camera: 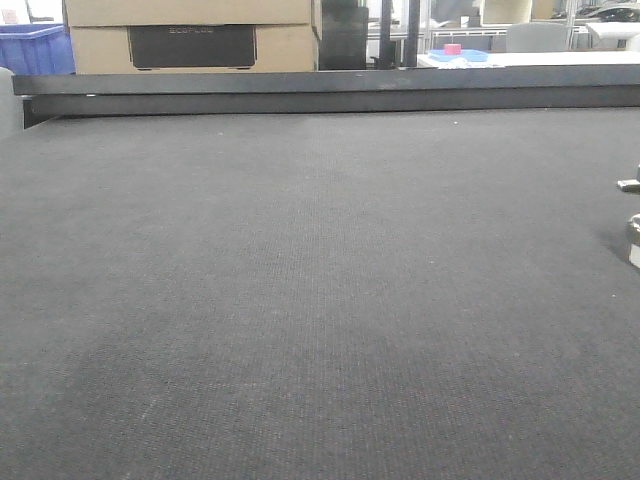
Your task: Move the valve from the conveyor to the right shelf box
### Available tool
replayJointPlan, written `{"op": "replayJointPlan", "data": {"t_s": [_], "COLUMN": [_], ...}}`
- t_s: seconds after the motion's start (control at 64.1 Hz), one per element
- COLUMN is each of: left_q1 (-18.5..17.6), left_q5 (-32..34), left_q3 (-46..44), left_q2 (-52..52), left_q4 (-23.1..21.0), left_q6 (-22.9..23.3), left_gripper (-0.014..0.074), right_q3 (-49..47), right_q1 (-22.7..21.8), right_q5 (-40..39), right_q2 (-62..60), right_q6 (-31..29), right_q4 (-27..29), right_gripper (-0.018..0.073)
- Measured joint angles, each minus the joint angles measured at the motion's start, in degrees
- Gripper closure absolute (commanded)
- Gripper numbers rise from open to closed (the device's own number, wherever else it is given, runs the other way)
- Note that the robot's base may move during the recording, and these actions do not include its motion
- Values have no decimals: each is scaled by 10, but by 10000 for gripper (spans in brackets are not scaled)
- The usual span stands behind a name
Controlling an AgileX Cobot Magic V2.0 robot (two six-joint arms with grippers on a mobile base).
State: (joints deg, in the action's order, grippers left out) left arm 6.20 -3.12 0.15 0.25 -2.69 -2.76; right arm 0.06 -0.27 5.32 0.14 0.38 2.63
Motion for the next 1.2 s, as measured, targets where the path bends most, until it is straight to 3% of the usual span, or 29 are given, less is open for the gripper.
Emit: {"op": "replayJointPlan", "data": {"t_s": [0.702,0.967,1.06,1.2], "left_q1": [0,0,0,0], "left_q5": [45,83,73,2], "left_q3": [0,-2,-40,-131], "left_q2": [0,0,0,4], "left_q4": [-16,-20,-18,6], "left_q6": [0,0,0,0], "left_gripper": [707,707,707,692], "right_q3": [0,0,-28,-132], "right_q1": [0,0,0,0], "right_q5": [-6,-85,-85,-27], "right_q2": [0,0,0,0], "right_q6": [0,0,-4,0], "right_q4": [0,0,0,0], "right_gripper": [718,718,718,712]}}
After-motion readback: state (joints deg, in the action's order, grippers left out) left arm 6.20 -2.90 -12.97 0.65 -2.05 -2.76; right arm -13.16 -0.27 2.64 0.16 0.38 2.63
